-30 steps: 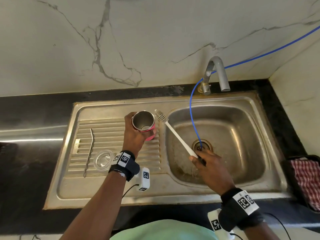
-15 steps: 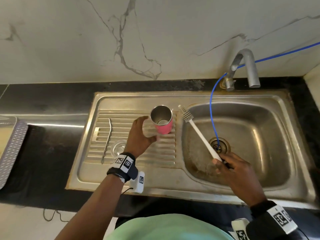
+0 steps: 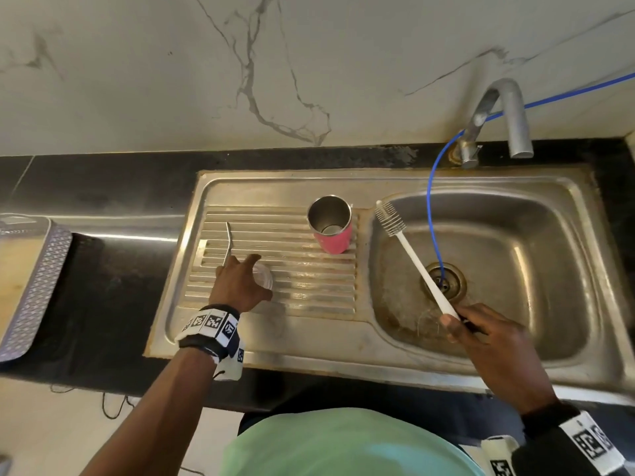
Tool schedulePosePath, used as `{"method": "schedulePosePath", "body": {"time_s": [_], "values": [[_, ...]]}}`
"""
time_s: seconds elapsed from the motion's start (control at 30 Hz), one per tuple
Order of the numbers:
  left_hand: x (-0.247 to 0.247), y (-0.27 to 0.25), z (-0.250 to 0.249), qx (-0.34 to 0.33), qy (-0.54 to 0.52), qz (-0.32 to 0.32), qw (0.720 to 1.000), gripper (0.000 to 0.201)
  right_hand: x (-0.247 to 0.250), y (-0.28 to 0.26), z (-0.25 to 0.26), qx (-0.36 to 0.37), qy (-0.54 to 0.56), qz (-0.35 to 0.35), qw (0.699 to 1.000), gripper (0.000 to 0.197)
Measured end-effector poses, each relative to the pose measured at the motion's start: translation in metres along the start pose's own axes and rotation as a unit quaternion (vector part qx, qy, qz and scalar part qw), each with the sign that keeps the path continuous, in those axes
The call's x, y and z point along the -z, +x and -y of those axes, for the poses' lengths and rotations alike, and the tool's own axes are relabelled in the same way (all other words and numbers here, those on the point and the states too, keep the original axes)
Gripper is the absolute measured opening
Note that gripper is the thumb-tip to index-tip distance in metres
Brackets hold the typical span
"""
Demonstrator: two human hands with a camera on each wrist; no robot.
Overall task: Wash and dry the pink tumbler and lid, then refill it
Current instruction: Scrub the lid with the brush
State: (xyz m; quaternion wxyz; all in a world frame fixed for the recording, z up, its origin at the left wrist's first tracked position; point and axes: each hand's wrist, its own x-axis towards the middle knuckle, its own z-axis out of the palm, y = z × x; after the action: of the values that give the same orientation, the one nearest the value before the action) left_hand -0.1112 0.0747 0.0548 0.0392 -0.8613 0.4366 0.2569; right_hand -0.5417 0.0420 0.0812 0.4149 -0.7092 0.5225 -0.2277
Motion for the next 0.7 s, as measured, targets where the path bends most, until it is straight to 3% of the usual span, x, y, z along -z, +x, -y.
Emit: {"method": "schedulePosePath", "body": {"time_s": [0.1, 0.17, 0.3, 0.37, 0.47, 0.57, 0.7], "values": [[0.017, -0.012, -0.018, 0.000, -0.108, -0.018, 0.994, 0.081, 0.008, -0.005, 0.005, 0.015, 0.008, 0.001, 1.000, 0.015], [0.032, -0.026, -0.035, 0.007, -0.262, -0.021, 0.965, 0.072, 0.015, -0.011, 0.006, 0.029, -0.008, 0.002, 1.000, 0.017], [0.053, -0.058, -0.075, 0.043, -0.555, 0.052, 0.829, 0.052, 0.030, -0.022, 0.030, 0.012, -0.008, -0.002, 1.000, 0.016], [0.059, -0.070, -0.092, 0.030, -0.629, 0.066, 0.774, 0.043, 0.036, -0.028, 0.043, 0.015, -0.004, 0.000, 1.000, 0.017], [0.067, -0.079, -0.116, -0.011, -0.692, 0.110, 0.714, 0.039, 0.043, -0.034, 0.058, 0.036, -0.031, -0.004, 0.999, 0.023], [0.072, -0.083, -0.133, -0.030, -0.720, 0.135, 0.680, 0.050, 0.052, -0.035, 0.067, 0.070, -0.105, -0.018, 0.992, 0.031], [0.071, -0.087, -0.146, -0.054, -0.711, 0.154, 0.684, 0.062, 0.061, -0.022, 0.076, 0.085, -0.216, -0.034, 0.972, 0.038]]}}
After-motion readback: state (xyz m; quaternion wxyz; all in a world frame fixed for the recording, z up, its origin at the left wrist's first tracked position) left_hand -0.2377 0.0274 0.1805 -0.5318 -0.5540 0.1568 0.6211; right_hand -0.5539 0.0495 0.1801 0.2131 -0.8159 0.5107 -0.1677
